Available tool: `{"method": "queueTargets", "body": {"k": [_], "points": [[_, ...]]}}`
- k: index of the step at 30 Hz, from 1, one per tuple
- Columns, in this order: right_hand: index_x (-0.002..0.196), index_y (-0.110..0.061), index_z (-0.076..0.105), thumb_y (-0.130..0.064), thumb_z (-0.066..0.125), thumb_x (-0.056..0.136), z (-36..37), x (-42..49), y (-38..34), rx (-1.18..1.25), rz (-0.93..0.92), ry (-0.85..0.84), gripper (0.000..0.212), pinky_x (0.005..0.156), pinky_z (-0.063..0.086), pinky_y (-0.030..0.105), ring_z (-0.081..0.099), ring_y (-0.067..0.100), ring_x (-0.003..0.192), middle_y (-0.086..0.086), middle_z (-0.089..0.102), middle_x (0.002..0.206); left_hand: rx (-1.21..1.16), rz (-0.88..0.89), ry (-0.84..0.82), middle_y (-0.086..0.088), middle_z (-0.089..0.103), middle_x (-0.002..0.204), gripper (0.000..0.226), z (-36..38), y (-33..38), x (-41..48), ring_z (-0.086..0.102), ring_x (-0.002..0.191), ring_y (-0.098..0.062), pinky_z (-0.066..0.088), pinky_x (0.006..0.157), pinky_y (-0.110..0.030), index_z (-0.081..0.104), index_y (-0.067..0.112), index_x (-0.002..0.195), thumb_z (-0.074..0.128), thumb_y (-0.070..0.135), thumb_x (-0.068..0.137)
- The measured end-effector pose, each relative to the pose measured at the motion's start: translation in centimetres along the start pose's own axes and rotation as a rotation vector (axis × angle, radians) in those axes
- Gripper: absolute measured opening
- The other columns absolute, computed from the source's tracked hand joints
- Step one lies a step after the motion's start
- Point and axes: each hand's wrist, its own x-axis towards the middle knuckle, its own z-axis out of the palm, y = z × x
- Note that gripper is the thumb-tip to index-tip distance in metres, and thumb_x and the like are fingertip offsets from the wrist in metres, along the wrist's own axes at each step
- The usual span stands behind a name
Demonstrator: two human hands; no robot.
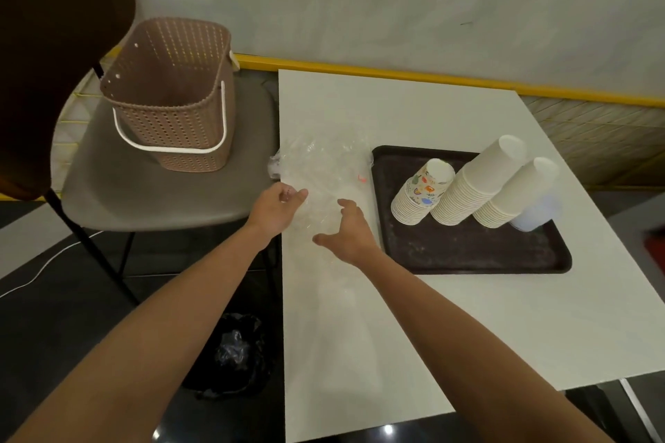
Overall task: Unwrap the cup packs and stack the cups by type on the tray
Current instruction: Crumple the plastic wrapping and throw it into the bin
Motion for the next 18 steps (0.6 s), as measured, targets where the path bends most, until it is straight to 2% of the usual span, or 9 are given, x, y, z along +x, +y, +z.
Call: {"method": "queueTargets", "body": {"k": [3, 6, 9, 12, 14, 16, 18], "points": [[0.145, -0.017, 0.021, -0.037, 0.08, 0.07, -0.5, -0.2, -0.1, 0.004, 0.003, 0.013, 0.097, 0.108, 0.036, 0.045, 0.036, 0.026, 0.134, 0.007, 0.033, 0.148, -0.125, 0.037, -0.03, 0.004, 0.056, 0.082, 0.021, -0.4, 0.4, -0.4, 0.055, 0.089, -0.014, 0.043, 0.085, -0.032, 0.05, 0.018, 0.079, 0.057, 0.033, 0.092], [0.148, -0.023, 0.017, -0.049, 0.081, 0.063, -1.2, -0.7, 0.0, -0.031, 0.009, -0.02, 0.11, 0.11, 0.032, 0.048, 0.031, 0.026, 0.137, 0.004, 0.034, 0.149, -0.212, 0.066, -0.091, 0.001, 0.056, 0.08, 0.016, -0.8, 1.3, -1.3, 0.059, 0.078, -0.008, 0.045, 0.085, -0.032, 0.048, 0.02, 0.081, 0.056, 0.027, 0.093], [0.148, -0.03, 0.015, -0.056, 0.076, 0.065, -1.9, -1.6, -0.4, -0.052, -0.004, -0.082, 0.106, 0.112, 0.027, 0.048, 0.024, 0.024, 0.138, 0.0, 0.044, 0.142, -0.235, 0.127, -0.172, 0.001, 0.056, 0.077, 0.015, -1.7, 2.4, -2.4, 0.059, 0.077, -0.009, 0.047, 0.086, -0.031, 0.047, 0.02, 0.082, 0.055, 0.025, 0.094], [0.143, -0.028, 0.029, -0.048, 0.074, 0.072, -2.2, -2.4, -1.1, -0.043, -0.052, -0.066, 0.086, 0.11, 0.028, 0.044, 0.029, 0.021, 0.131, -0.004, 0.057, 0.12, -0.239, 0.178, -0.167, 0.001, 0.055, 0.076, 0.014, -2.5, 3.0, -3.0, 0.058, 0.078, -0.012, 0.048, 0.086, -0.03, 0.049, 0.021, 0.083, 0.056, 0.026, 0.094], [0.134, -0.026, 0.043, -0.037, 0.073, 0.076, -2.0, -2.9, -1.4, -0.034, -0.085, -0.04, 0.067, 0.106, 0.034, 0.043, 0.038, 0.021, 0.123, -0.009, 0.059, 0.101, -0.245, 0.216, -0.131, 0.002, 0.054, 0.075, 0.013, -3.1, 3.4, -3.5, 0.058, 0.076, -0.013, 0.048, 0.081, -0.028, 0.049, 0.021, 0.084, 0.056, 0.027, 0.093], [0.12, -0.024, 0.058, -0.025, 0.07, 0.079, -1.8, -3.4, -1.6, 0.013, -0.114, -0.019, 0.043, 0.095, 0.045, 0.037, 0.053, 0.02, 0.107, -0.014, 0.056, 0.084, -0.23, 0.255, -0.066, 0.0, 0.053, 0.076, 0.014, -3.7, 3.6, -4.0, 0.057, 0.069, -0.01, 0.047, 0.073, -0.024, 0.051, 0.016, 0.088, 0.056, 0.028, 0.093], [0.108, -0.02, 0.067, -0.014, 0.062, 0.085, -1.7, -4.0, -1.7, 0.049, -0.157, 0.014, 0.024, 0.075, 0.048, 0.027, 0.058, 0.017, 0.087, -0.012, 0.057, 0.079, -0.199, 0.285, 0.0, -0.002, 0.054, 0.074, 0.016, -4.4, 3.6, -4.4, 0.054, 0.061, -0.007, 0.046, 0.067, -0.024, 0.051, 0.014, 0.09, 0.056, 0.029, 0.093]]}}
